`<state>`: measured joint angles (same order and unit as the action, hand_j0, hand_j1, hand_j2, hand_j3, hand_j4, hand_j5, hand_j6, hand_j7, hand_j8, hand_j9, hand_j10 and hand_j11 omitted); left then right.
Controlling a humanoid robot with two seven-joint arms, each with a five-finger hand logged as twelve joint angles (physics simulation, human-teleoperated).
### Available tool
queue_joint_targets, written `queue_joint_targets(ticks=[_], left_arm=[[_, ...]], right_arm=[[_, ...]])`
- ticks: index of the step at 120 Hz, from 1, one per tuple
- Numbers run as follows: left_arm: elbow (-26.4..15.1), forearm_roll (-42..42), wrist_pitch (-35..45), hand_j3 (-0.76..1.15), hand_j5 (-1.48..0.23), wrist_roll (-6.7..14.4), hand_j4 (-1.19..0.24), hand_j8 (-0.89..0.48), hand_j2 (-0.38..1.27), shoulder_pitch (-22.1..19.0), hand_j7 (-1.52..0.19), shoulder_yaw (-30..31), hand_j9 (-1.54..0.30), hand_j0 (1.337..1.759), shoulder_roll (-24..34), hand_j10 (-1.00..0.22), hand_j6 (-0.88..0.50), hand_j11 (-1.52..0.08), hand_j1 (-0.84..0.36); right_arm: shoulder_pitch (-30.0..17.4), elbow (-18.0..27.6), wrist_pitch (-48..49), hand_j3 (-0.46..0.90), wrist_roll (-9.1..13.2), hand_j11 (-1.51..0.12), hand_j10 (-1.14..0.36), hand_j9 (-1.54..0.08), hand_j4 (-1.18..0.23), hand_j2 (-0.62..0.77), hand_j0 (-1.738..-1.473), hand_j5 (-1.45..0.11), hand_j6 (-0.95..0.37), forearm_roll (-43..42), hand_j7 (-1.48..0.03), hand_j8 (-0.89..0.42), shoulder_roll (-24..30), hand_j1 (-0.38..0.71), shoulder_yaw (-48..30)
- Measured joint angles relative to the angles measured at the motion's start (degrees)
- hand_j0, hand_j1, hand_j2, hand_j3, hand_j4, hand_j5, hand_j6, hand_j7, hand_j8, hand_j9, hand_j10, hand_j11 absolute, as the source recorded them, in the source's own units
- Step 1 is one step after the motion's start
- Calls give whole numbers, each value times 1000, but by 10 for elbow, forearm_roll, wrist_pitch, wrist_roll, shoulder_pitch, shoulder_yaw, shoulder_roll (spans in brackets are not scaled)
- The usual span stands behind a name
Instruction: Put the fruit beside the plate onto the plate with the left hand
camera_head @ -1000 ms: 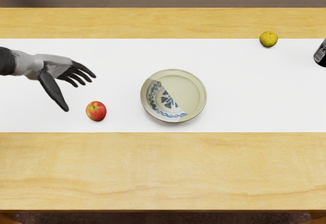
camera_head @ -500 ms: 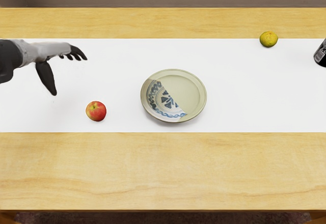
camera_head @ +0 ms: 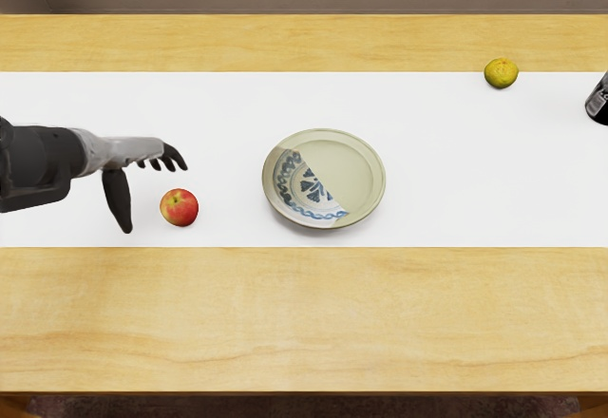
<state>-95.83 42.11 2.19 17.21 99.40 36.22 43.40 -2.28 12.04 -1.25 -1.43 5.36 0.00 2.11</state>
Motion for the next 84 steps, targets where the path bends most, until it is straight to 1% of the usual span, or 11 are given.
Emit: queue_joint_targets(ticks=[10, 36, 57, 63, 84], left_arm=[[-1, -8, 10, 0, -321, 0, -249, -250, 51, -1, -321, 6, -321, 1658, -10, -249, -250, -321, 54], [0, -6, 69, 0, -321, 0, -248, -249, 51, -7, -321, 13, -321, 1658, -39, -248, -249, -321, 54], [1, 41, 99, 0, -321, 0, -248, -249, 51, -11, -321, 31, -321, 1658, -56, -248, -249, -321, 54], [3, 54, 102, 0, -321, 0, -248, -248, 51, -21, -321, 34, -321, 1658, -68, -248, -249, -321, 54], [11, 74, 109, 0, -324, 0, -250, -251, 51, -35, -324, 39, -324, 1658, -87, -250, -251, -324, 51]], right_arm=[[0, 0, 0, 0, 0, -40, -31, -40, -31, -6, -1658, -40, -31, 0, -40, -31, 0, -312, 0], [0, 0, 0, 0, 0, -40, -31, -40, -31, -6, -1658, -40, -31, 0, -40, -31, 0, -312, 0], [0, 0, 0, 0, 0, -40, -31, -40, -31, -6, -1658, -40, -31, 0, -40, -31, 0, -312, 0], [0, 0, 0, 0, 0, -40, -31, -40, -31, -6, -1658, -40, -31, 0, -40, -31, 0, -312, 0], [0, 0, 0, 0, 0, -40, -31, -40, -31, -6, -1658, -40, -31, 0, -40, -31, 0, -312, 0]])
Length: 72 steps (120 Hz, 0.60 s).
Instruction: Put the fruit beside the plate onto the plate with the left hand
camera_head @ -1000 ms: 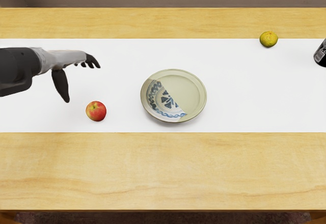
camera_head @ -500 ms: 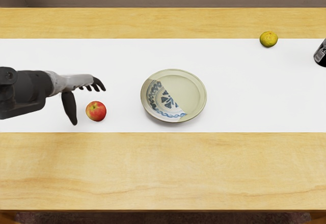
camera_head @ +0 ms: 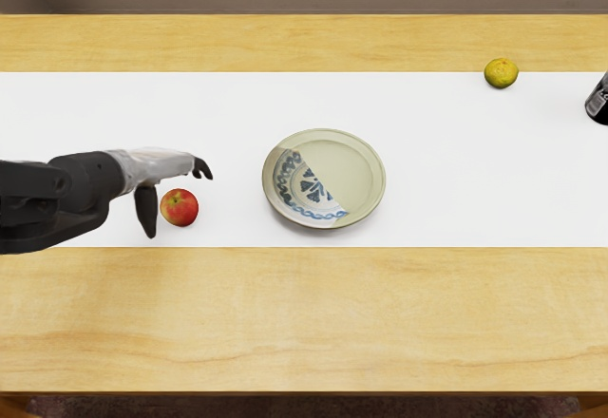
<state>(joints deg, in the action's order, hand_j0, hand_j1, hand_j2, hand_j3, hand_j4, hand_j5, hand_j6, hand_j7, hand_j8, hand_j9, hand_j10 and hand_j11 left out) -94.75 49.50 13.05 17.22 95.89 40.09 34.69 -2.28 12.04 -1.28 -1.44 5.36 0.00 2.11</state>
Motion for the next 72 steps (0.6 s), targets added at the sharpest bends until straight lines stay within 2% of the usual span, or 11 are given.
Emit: queue_joint_targets(ticks=[72], left_arm=[[64, 42, 20, 0, -346, 1, -267, -268, 54, -45, -346, 8, -346, 1658, -59, -267, -268, -346, 30]], right_arm=[[0, 0, 0, 0, 0, -40, -31, -40, -31, -6, -1658, -40, -31, 0, -40, -31, 0, -312, 0]])
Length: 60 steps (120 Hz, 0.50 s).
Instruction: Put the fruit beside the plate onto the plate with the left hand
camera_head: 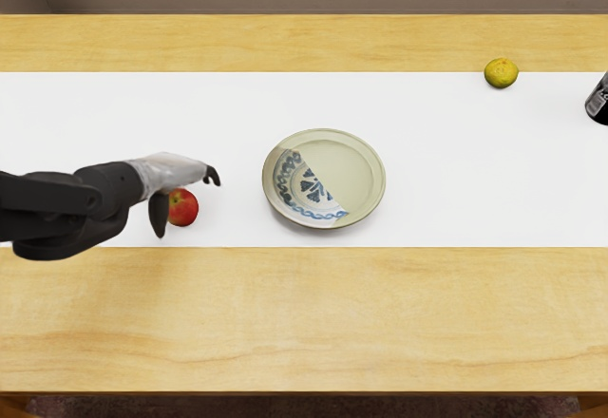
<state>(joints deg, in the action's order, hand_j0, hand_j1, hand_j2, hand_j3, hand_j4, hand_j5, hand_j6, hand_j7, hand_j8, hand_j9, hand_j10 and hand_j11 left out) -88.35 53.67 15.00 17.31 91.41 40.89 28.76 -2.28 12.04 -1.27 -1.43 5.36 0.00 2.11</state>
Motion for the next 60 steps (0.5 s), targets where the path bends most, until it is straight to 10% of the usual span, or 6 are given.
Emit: queue_joint_targets(ticks=[60], left_arm=[[21, 1, -15, 0, -445, -1, -343, -343, 70, -7, -445, 5, -445, 1658, -17, -343, -343, -444, -60]], right_arm=[[0, 0, 0, 0, 0, -40, -31, -40, -31, -6, -1658, -40, -31, 0, -40, -31, 0, -312, 0]])
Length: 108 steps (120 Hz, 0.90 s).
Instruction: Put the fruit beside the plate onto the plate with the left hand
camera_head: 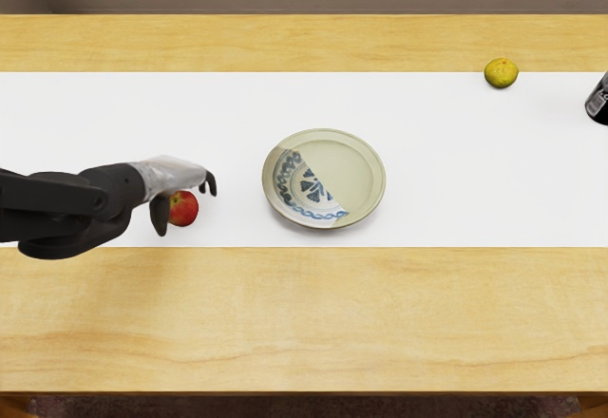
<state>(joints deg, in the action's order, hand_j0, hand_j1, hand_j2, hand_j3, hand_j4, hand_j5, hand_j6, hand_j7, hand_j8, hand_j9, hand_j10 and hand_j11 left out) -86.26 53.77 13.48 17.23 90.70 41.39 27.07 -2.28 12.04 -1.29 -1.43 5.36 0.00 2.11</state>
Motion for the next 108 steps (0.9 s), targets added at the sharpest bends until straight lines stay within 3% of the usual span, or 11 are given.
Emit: queue_joint_targets(ticks=[35, 74, 100, 103, 108], left_arm=[[1, -1, -6, 0, -538, -1, -415, -415, 84, -1, -536, -1, -538, 1658, -3, -414, -414, -538, -146], [9, -1, -1, 0, -653, -1, -511, -502, 120, -8, -719, -2, -662, 1658, -9, -504, -358, -662, -276], [14, -2, 0, 0, -766, -2, -580, -401, 168, -9, -693, -2, -767, 1657, -11, -579, -400, -767, -362], [15, -1, 1, 0, -776, -1, -596, -395, 162, -11, -780, -2, -785, 1656, -13, -590, -343, -785, -370], [18, -1, 1, 0, -800, -1, -614, -372, 293, -11, -820, -2, -818, 1654, -14, -603, -333, -819, -414]], right_arm=[[0, 0, 0, 0, 0, -40, -31, -40, -31, -6, -1658, -40, -31, 0, -40, -31, 0, -312, 0], [0, 0, 0, 0, 0, -40, -31, -40, -31, -6, -1658, -40, -31, 0, -40, -31, 0, -312, 0], [0, 0, 0, 0, 0, -40, -31, -40, -31, -6, -1658, -40, -31, 0, -40, -31, 0, -312, 0], [0, 0, 0, 0, 0, -40, -31, -40, -31, -6, -1658, -40, -31, 0, -40, -31, 0, -312, 0], [0, 0, 0, 0, 0, -40, -31, -40, -31, -6, -1658, -40, -31, 0, -40, -31, 0, -312, 0]])
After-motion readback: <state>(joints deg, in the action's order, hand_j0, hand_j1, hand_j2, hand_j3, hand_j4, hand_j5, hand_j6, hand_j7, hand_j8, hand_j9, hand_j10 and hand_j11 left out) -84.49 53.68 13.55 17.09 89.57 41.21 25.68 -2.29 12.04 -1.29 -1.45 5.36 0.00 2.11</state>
